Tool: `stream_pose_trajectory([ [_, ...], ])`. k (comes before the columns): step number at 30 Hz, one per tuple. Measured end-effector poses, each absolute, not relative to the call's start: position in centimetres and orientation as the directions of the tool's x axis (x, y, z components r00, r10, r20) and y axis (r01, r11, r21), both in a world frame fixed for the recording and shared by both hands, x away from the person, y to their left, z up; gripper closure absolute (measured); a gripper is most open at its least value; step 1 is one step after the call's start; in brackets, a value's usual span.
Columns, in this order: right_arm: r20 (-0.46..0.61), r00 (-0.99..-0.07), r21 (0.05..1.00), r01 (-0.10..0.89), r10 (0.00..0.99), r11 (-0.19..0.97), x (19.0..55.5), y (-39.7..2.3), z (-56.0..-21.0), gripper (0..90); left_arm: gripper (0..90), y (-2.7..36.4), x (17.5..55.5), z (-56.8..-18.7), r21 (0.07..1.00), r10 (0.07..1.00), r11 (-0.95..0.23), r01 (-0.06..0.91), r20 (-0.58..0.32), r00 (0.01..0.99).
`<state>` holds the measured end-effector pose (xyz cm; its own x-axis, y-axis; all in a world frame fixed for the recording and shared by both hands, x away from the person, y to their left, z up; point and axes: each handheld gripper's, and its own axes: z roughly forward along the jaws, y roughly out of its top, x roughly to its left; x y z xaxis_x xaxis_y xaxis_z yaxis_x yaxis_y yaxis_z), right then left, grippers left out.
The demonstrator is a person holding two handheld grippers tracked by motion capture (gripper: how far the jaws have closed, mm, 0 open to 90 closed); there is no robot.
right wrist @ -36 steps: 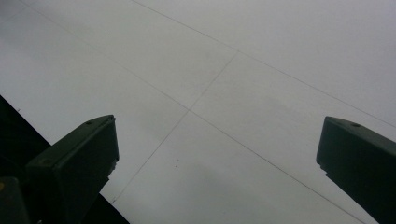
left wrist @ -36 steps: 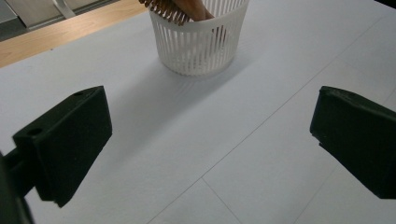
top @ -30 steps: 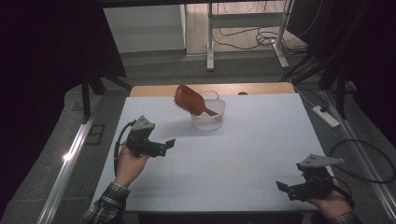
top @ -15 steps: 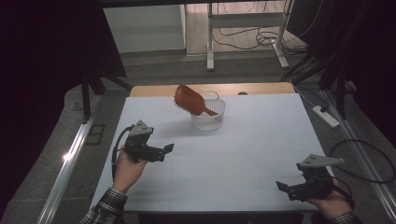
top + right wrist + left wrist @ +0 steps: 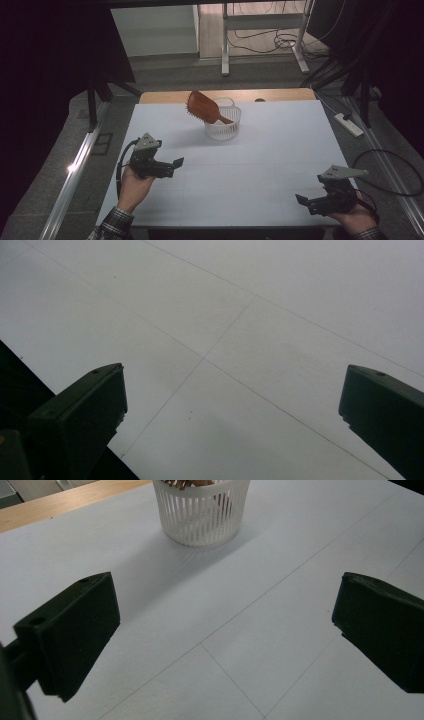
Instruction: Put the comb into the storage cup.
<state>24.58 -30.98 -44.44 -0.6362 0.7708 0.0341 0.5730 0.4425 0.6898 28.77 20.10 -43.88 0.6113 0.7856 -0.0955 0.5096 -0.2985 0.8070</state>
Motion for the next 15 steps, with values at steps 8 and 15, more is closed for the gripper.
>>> stream_pose_trajectory([
  [8, 0.034, -0.636, 0.690, 0.573, 0.771, 0.442, 24.6, -31.0, -44.4, 0.0, 0.0, 20.6, 28.1, -44.0, 0.808, 0.788, -0.284, 0.516, -0.110, 0.605],
  [15, 0.035, -0.637, 0.689, 0.574, 0.770, 0.443, 24.6, -31.0, -44.4, 0.0, 0.0, 20.8, 27.5, -44.1, 0.808, 0.791, -0.278, 0.519, -0.114, 0.601],
])
